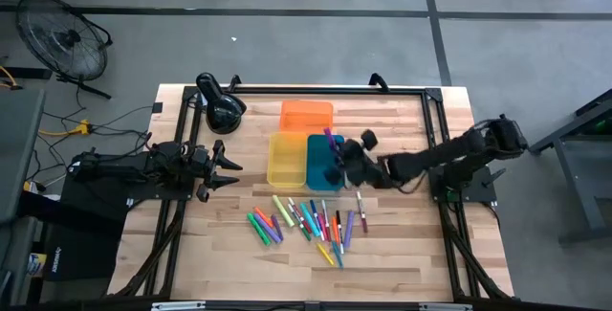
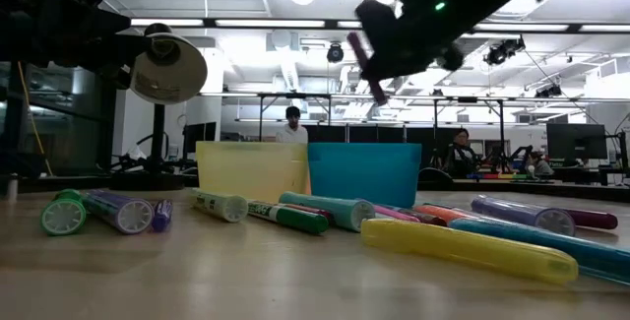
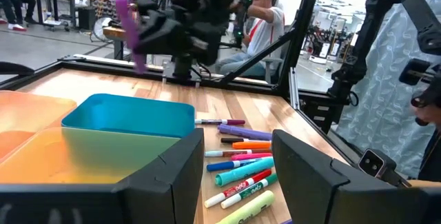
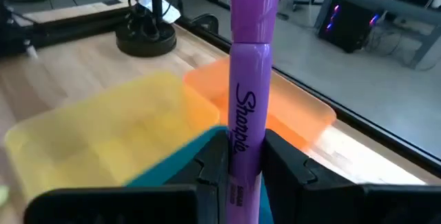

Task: Pick & Place Markers
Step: Put the right purple highlighter pen into the orange bin, then put the dark red marker pen into the blue bin

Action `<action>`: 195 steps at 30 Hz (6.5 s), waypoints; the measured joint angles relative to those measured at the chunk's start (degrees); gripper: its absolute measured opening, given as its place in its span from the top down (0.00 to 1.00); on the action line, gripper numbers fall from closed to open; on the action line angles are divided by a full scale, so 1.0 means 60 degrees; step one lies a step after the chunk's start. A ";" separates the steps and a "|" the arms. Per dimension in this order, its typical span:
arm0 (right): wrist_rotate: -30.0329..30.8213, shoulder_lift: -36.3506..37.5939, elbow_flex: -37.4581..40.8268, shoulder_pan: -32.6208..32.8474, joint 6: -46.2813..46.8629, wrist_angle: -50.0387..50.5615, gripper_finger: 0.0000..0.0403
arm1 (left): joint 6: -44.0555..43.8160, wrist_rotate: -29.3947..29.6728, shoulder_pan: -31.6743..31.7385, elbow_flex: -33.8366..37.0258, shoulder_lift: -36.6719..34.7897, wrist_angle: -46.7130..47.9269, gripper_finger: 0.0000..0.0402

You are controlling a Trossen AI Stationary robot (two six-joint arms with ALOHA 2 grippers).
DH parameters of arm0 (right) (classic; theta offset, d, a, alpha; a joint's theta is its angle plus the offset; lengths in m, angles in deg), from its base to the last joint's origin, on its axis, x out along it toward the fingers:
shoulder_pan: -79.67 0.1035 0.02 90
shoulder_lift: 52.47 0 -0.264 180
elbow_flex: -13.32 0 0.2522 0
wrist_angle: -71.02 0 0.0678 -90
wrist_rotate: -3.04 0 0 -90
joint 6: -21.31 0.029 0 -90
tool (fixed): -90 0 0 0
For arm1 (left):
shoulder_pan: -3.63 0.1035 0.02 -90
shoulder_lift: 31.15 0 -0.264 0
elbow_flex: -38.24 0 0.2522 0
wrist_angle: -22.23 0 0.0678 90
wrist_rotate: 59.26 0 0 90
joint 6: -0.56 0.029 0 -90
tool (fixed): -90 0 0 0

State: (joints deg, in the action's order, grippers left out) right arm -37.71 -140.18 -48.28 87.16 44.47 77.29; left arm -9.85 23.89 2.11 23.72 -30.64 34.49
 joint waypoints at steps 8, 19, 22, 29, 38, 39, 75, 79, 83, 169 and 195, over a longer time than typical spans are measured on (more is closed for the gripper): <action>-0.1811 -0.0596 0.0000 -0.2230 -0.1323 -0.1872 0.86 | 0.0001 0.0000 0.0000 0.0000 -0.0002 0.0001 0.58; -0.4979 -0.1863 -0.0622 -0.4575 -0.1522 -0.2737 0.86 | 0.0000 0.0000 0.0000 0.0000 0.0000 -0.0001 0.58; -0.5651 -0.2381 -0.1585 -0.4769 -0.1885 -0.2154 0.86 | 0.0002 0.0000 0.0000 0.0000 0.0001 0.0001 0.58; -0.6298 -0.3589 -0.4628 -0.4718 -0.3622 0.2234 0.86 | -0.0001 0.0000 0.0000 0.0000 -0.0001 -0.0001 0.58; -0.6481 -0.4687 -0.7250 -0.4762 -0.5633 0.5616 0.86 | 0.0002 0.0000 0.0000 0.0000 0.0001 0.0001 0.58; -0.6604 -0.4793 -0.7460 -0.4758 -0.5872 0.5878 0.86 | 0.0002 0.0000 0.0000 0.0000 0.0001 0.0001 0.58; -0.8000 -0.5448 -0.7675 -0.5417 -0.7119 0.8252 0.81 | -0.0001 0.0000 0.0000 0.0000 0.0000 0.0001 0.58; -0.7998 -0.5448 -0.7675 -0.5417 -0.7119 0.8135 0.78 | -0.0001 0.0000 0.0000 0.0000 0.0001 0.0001 0.58; -0.7992 -0.5445 -0.7675 -0.5417 -0.7119 0.8124 0.75 | 0.0001 0.0000 0.0000 0.0000 0.0001 0.0001 0.58; -0.7231 -0.2056 -0.2681 0.1568 0.8346 1.0130 0.64 | -0.0001 0.0003 0.0000 0.0000 0.0000 0.0001 0.58; -0.7659 -0.2699 -0.2674 0.1694 0.8587 0.9636 0.64 | 0.0002 0.0000 0.0000 0.0000 -0.0002 0.0001 0.58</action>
State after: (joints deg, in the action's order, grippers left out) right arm -83.66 -156.37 -64.32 97.33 95.99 135.11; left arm -9.84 23.89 2.11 23.72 -30.65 34.49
